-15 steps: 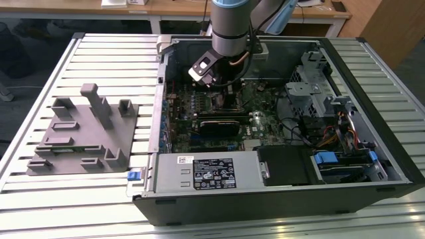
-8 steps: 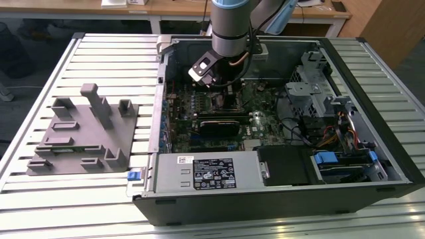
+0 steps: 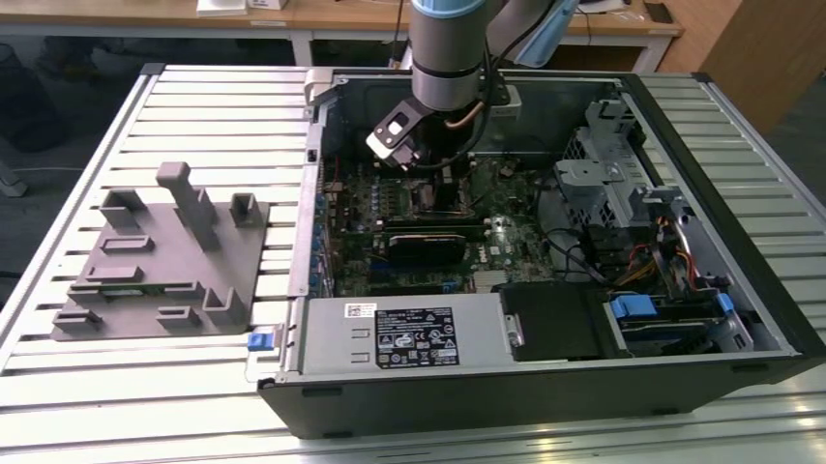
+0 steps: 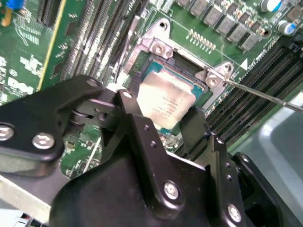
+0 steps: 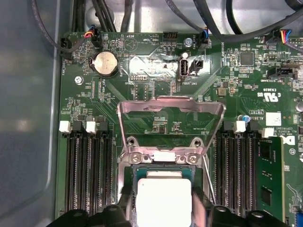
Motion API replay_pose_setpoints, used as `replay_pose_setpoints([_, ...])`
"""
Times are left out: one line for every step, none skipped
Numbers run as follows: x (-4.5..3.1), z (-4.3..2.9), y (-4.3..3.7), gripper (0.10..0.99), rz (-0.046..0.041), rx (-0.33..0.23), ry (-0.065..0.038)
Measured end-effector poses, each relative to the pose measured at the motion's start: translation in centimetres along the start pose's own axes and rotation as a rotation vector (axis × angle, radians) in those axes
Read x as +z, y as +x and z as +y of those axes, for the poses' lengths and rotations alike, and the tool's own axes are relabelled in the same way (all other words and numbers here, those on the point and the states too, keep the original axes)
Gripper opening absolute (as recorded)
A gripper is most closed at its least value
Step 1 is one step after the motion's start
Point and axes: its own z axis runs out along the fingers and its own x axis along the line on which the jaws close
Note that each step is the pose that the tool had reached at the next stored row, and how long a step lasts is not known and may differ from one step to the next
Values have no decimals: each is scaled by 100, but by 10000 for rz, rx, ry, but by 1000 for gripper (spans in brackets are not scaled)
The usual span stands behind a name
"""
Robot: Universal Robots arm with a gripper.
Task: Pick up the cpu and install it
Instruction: 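Place the cpu into insertion slot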
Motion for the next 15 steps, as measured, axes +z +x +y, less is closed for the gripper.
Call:
replay_pose_setpoints([-2, -1, -2, 612, -5, 0, 4])
replay_pose_setpoints([-4, -1, -2, 612, -8, 0, 6])
replay_pose_setpoints([-4, -1, -2, 612, -10, -1, 6])
replay_pose_setpoints([-5, -1, -2, 612, -10, 0, 6])
replay_pose_setpoints([-12, -1, -3, 612, -14, -1, 8])
replay_pose_setpoints([-22, 0, -3, 612, -12, 0, 7])
replay_pose_setpoints([-34, 0, -2, 612, -11, 0, 6])
replay_pose_setpoints([-50, 1, -2, 612, -11, 0, 6])
replay_pose_setpoints([-67, 2, -2, 612, -11, 0, 7])
replay_pose_setpoints([-86, 3, -2, 612, -10, 0, 8])
replay_pose_setpoints([-106, 4, -2, 612, -9, 1, 10])
replay_pose_setpoints([-127, 6, -1, 612, -11, 1, 16])
replay_pose_setpoints([-146, 7, -2, 612, -11, 0, 23])
replay_pose_setpoints([-162, 8, -1, 600, -11, 1, 29])
replay_pose_setpoints([-177, 9, -1, 533, -10, 1, 33])
